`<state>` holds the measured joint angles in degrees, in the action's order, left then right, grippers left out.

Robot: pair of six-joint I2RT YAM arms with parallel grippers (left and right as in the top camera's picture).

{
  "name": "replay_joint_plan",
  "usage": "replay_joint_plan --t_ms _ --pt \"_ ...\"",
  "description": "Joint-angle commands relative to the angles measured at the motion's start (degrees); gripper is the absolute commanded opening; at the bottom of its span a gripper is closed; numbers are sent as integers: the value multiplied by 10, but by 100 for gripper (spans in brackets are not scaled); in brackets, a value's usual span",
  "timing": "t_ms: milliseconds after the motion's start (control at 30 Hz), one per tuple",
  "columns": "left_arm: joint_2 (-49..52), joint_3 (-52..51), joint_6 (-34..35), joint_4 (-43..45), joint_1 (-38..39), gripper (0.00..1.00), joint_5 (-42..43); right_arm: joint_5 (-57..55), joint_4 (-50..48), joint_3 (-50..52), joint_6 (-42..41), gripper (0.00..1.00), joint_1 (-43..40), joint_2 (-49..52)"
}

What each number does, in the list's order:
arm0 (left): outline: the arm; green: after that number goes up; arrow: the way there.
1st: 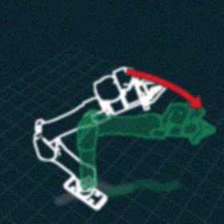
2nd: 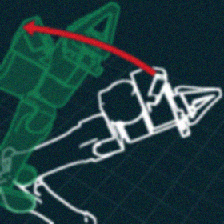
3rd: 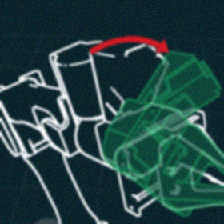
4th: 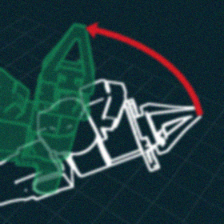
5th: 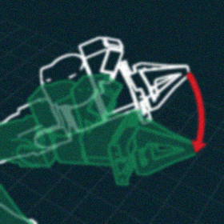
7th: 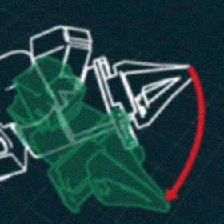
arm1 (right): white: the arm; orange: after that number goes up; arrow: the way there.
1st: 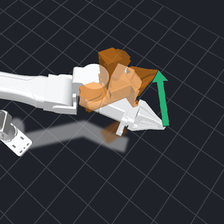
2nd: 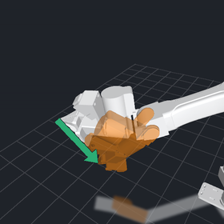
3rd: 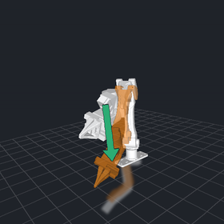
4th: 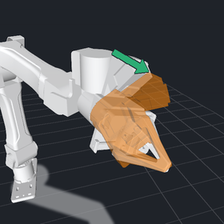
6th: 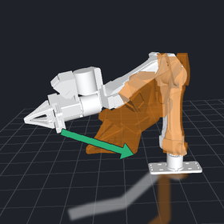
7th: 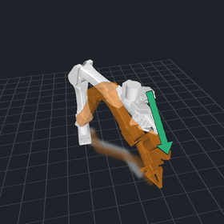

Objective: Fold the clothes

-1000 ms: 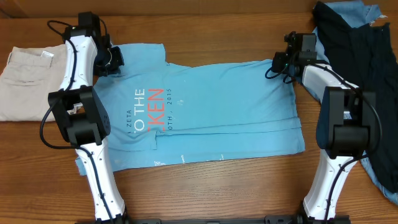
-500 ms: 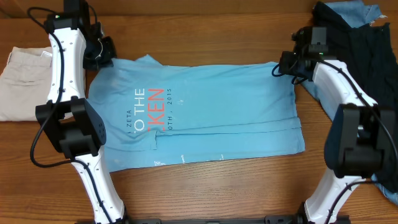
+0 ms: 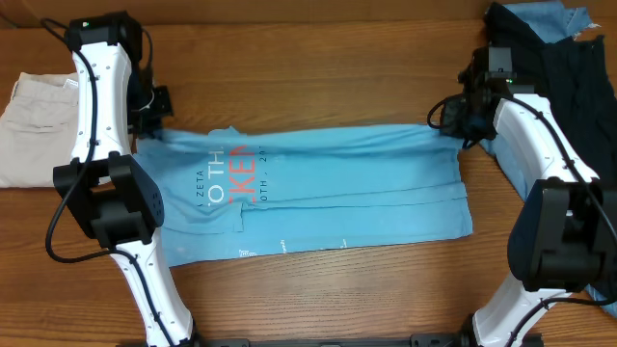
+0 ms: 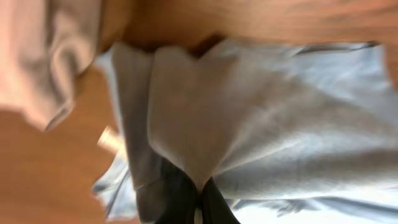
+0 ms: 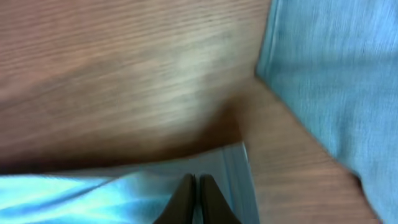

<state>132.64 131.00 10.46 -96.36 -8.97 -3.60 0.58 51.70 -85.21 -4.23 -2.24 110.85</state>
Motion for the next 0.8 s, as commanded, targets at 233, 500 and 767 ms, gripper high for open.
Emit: replay_joint_plan --t_ms 233,500,767 --pt "-59 -39 24 -5 -2 4 -58 -10 91 0 -3 4 -1 -18" --pt "-130 -156 30 2 -4 4 -60 -10 131 0 -20 4 -1 -18" --pt "-185 -220 35 19 -3 4 -56 -11 165 0 -22 4 -1 -18"
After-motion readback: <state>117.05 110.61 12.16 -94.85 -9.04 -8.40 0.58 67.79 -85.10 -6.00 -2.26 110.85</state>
